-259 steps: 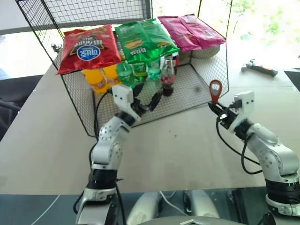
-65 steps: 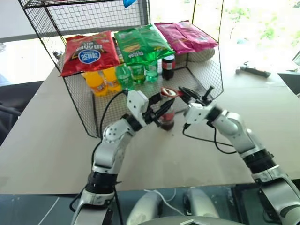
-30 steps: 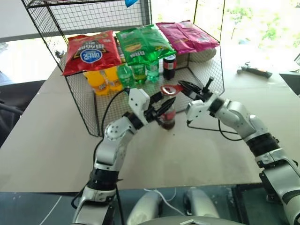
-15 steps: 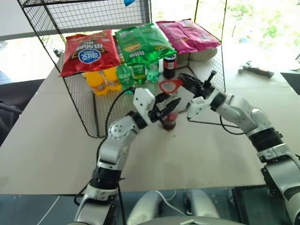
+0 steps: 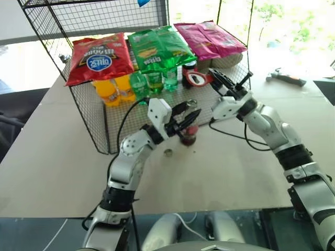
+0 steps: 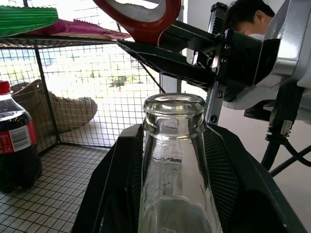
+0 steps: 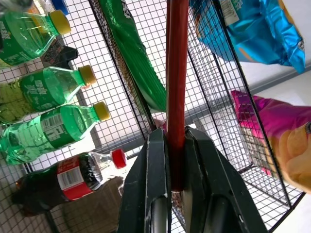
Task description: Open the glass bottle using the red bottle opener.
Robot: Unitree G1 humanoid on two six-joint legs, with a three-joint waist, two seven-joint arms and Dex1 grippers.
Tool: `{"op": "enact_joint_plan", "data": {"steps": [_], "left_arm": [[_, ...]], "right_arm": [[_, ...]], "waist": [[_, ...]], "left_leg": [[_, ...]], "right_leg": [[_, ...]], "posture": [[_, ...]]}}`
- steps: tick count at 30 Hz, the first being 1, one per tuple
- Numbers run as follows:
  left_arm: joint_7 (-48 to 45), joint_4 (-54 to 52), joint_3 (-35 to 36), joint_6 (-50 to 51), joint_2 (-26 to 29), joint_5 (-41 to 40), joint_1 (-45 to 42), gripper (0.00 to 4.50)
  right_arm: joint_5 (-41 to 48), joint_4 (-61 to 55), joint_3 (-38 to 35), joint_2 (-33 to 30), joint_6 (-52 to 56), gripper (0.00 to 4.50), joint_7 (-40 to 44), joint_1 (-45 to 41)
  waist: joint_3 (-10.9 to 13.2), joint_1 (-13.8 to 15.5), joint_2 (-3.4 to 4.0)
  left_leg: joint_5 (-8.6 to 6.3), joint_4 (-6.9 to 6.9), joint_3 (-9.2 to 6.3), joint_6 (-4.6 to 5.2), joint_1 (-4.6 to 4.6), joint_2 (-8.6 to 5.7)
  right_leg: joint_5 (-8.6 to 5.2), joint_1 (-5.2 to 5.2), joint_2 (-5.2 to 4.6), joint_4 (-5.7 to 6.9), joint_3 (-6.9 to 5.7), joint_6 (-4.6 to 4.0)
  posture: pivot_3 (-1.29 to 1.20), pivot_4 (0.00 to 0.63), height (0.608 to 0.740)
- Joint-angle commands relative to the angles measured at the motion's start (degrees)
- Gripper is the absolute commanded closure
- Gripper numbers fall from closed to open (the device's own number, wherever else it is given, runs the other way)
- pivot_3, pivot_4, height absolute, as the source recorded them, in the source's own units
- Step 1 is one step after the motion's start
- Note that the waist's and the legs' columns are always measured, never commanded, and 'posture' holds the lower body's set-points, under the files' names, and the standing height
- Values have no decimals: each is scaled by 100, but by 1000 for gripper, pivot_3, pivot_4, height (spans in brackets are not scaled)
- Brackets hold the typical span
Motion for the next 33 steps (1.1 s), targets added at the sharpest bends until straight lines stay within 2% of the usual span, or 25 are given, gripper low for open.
{"op": "enact_joint_plan", "data": {"steps": [1,5,11,14,18,26,30,33], "left_arm": [[-52,136,-50,144,65,44,124,1848],[-44,114,-45,121,75,49,142,80],[-48,60,-39,112,82,36,191,32],[-77,-10,-37,122,127,23,250,32],[-160,-211,-23,258,271,-57,393,32],[-391,-637,107,604,762,-246,721,32],[-327,-885,217,731,912,-246,906,32],[-167,-1189,410,863,992,-295,1232,32]], "right_arm": [[298,-165,-218,35,101,4500,63,37],[354,-212,-207,54,153,4500,121,88],[490,-182,-221,77,201,4500,222,124],[1056,-136,-263,230,434,4500,648,225],[2096,-541,-600,633,1712,4500,1336,637],[2774,-1123,-885,853,2926,4500,1829,1023],[3701,-1843,-1141,1049,4464,4500,2266,1383],[4684,-2626,-1261,1064,6382,4500,2657,1861]], "waist": [[4,-5,1],[24,-11,-15],[24,-15,-15],[24,-18,-15],[24,-15,-15],[26,-22,-11],[26,-14,-11],[26,-9,-10]], "left_leg": [[0,-1,2,0,0,0],[0,-7,3,0,-24,0],[1,-3,9,1,-86,0],[1,-3,9,1,-101,0],[1,-4,8,1,-101,2],[1,-3,7,1,-99,2],[1,-3,3,1,-100,3],[1,-4,3,2,-103,3]], "right_leg": [[0,-1,0,0,1,0],[1,-37,1,1,1,-2],[3,-99,1,1,-2,-4],[4,-112,1,0,-6,-4],[4,-112,1,0,1,-5],[5,-112,2,7,2,-6],[5,-111,1,5,4,-7],[5,-111,1,3,5,-7]], "posture": [[0,150,735],[0,150,735],[0,150,735],[0,150,735],[0,150,735],[0,150,735],[0,150,735],[0,150,735]]}}
